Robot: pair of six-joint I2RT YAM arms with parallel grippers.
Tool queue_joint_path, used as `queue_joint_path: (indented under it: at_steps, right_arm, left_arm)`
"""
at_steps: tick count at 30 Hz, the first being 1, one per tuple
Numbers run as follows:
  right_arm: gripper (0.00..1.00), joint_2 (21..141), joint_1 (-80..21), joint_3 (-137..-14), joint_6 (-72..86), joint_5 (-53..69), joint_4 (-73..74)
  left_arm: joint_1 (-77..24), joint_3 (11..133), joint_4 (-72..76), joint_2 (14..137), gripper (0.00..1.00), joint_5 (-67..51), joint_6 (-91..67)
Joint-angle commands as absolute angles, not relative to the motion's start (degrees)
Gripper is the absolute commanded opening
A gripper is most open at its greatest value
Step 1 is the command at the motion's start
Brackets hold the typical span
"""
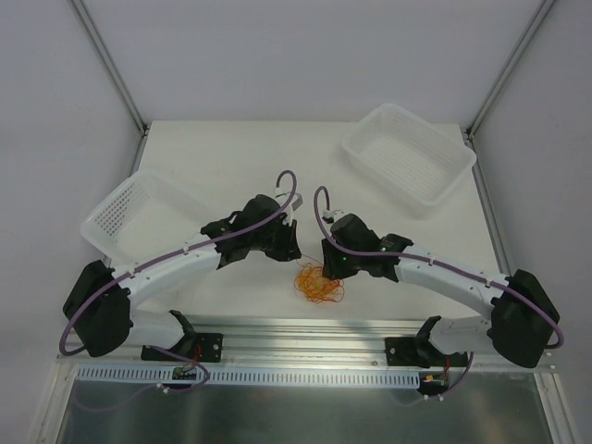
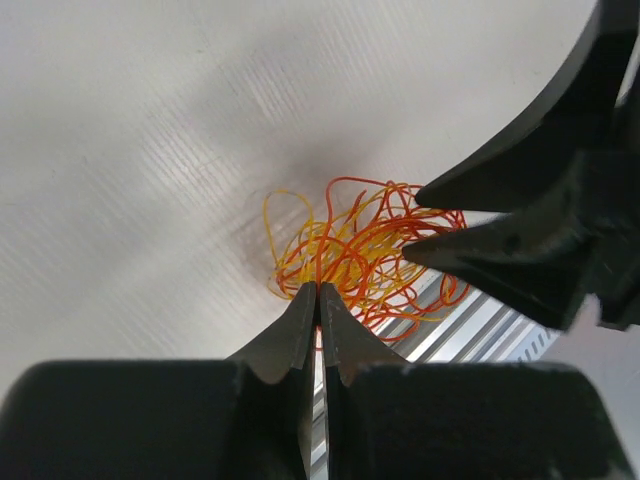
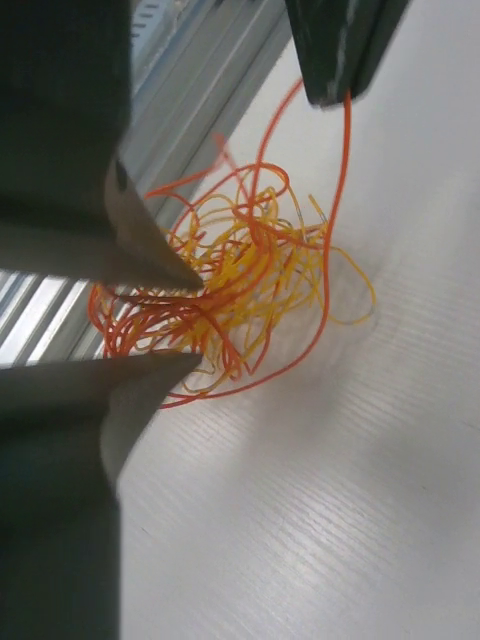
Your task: Untangle the cables
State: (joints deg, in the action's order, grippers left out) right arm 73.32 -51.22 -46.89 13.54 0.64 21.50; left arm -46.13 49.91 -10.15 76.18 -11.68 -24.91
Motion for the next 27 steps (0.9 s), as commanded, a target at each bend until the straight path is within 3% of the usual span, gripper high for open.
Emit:
queue_joint_path:
  at_steps: [1,8,14,23,27]
  right_arm:
    - [0.28,73.3,-51.4,-46.1,13.9,-2.5,21.0]
    - [0.01,67.7,-46.4,-45.3,12.1,-10.9,28.2]
    - [0.01,59.3,-34.6,-44.5,10.1,-11.9,33.9]
    - [0.01,49.0,-20.0,-53.3,7.8,-6.2,41.6]
    - [0.01,47.7,-18.5,-60.6,6.2,-0.5,42.0]
  left_arm:
    - [-45.6,52.2,-9.8,70.7,0.0,-8.7,-24.4]
    - [-37.0,53.6,-14.1,61.2,0.0,-4.7,-22.2]
    - [-29.8,57.9,-18.0,54.4,0.0,-1.0,-18.0]
    - [-28.7,58.4,-24.1,55.1,0.0,8.4,-15.9]
    - [-28.7,55.9,-24.6,58.3,0.0,1.4,-20.0]
